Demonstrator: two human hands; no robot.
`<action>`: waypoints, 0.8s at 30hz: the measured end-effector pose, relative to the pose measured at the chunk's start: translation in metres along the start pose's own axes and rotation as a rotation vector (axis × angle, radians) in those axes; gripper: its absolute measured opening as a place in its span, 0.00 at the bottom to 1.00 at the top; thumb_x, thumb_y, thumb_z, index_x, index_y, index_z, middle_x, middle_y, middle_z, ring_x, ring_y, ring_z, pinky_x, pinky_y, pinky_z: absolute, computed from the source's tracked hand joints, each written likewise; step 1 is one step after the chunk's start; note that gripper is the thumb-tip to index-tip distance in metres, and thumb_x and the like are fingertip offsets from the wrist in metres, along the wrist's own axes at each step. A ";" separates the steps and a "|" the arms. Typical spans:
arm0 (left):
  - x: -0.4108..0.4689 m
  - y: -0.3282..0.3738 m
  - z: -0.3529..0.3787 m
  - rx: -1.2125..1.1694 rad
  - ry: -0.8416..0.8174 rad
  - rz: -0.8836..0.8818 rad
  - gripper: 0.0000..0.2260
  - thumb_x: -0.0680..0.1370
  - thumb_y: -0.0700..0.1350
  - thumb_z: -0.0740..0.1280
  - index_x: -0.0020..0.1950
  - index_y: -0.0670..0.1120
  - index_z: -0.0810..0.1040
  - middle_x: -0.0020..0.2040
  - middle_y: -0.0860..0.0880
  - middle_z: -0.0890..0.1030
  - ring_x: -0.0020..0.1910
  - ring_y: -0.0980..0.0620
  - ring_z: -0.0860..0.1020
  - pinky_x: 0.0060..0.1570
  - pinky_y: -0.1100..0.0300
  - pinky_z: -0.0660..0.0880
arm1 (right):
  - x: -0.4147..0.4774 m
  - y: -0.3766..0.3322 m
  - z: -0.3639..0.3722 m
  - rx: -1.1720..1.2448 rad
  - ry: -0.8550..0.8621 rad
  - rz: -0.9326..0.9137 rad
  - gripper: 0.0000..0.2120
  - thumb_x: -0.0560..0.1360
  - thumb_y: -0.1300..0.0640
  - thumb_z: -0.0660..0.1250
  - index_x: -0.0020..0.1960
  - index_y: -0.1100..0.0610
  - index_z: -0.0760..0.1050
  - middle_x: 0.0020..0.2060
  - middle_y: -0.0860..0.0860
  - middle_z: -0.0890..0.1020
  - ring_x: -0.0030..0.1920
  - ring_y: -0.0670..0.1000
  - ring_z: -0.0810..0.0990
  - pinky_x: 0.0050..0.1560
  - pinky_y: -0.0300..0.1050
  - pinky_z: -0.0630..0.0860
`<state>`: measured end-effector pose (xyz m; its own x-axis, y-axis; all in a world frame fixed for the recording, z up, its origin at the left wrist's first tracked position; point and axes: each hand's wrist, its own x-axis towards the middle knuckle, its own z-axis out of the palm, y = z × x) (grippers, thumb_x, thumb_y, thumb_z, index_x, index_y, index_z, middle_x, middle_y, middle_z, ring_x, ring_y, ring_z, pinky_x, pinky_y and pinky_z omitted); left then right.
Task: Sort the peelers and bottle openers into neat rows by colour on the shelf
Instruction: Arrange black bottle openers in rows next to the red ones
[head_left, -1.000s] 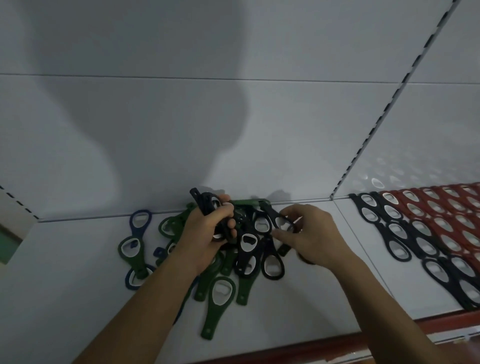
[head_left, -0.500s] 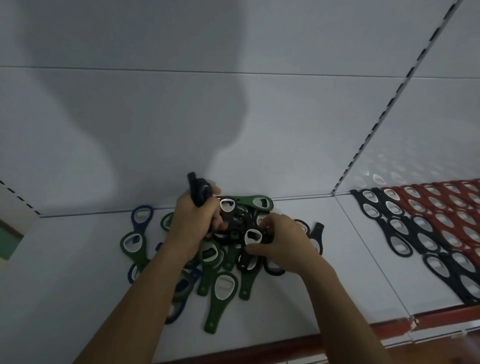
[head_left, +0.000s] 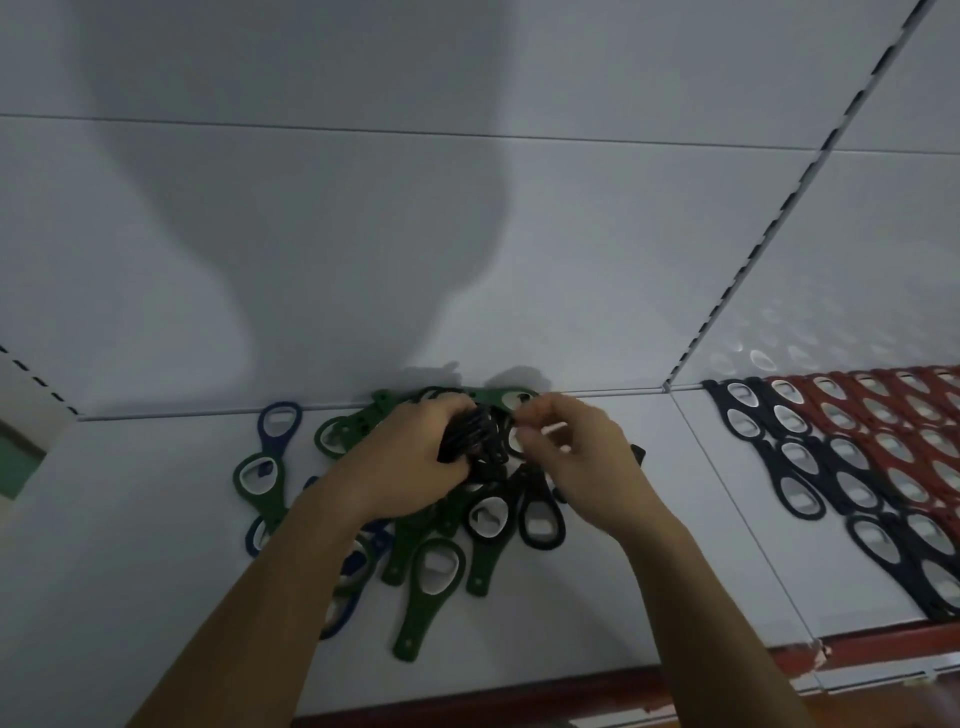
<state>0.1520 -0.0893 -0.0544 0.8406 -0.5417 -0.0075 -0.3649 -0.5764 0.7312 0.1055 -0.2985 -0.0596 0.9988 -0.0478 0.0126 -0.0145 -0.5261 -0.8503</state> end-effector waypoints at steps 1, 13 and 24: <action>0.000 0.001 0.000 0.069 0.041 -0.011 0.15 0.78 0.41 0.70 0.63 0.53 0.76 0.47 0.55 0.83 0.44 0.59 0.82 0.48 0.55 0.82 | -0.001 0.004 -0.005 -0.260 -0.097 -0.012 0.11 0.79 0.59 0.69 0.60 0.49 0.79 0.52 0.46 0.81 0.49 0.46 0.81 0.51 0.45 0.78; 0.015 0.020 0.005 0.256 0.068 -0.063 0.17 0.76 0.46 0.73 0.64 0.51 0.77 0.52 0.53 0.83 0.48 0.55 0.81 0.49 0.55 0.80 | 0.016 0.049 -0.038 -0.761 -0.448 -0.420 0.16 0.79 0.50 0.70 0.64 0.41 0.72 0.60 0.46 0.70 0.58 0.51 0.68 0.57 0.52 0.75; 0.032 0.029 0.015 0.232 0.208 0.018 0.20 0.75 0.46 0.77 0.65 0.52 0.77 0.55 0.54 0.84 0.51 0.56 0.82 0.52 0.59 0.80 | 0.030 0.060 -0.051 -0.732 -0.567 -0.715 0.12 0.79 0.50 0.68 0.61 0.47 0.75 0.58 0.47 0.75 0.55 0.51 0.72 0.52 0.51 0.76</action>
<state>0.1619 -0.1326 -0.0441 0.8885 -0.4298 0.1609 -0.4415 -0.7052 0.5548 0.1319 -0.3745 -0.0838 0.6660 0.7454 -0.0286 0.7201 -0.6524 -0.2364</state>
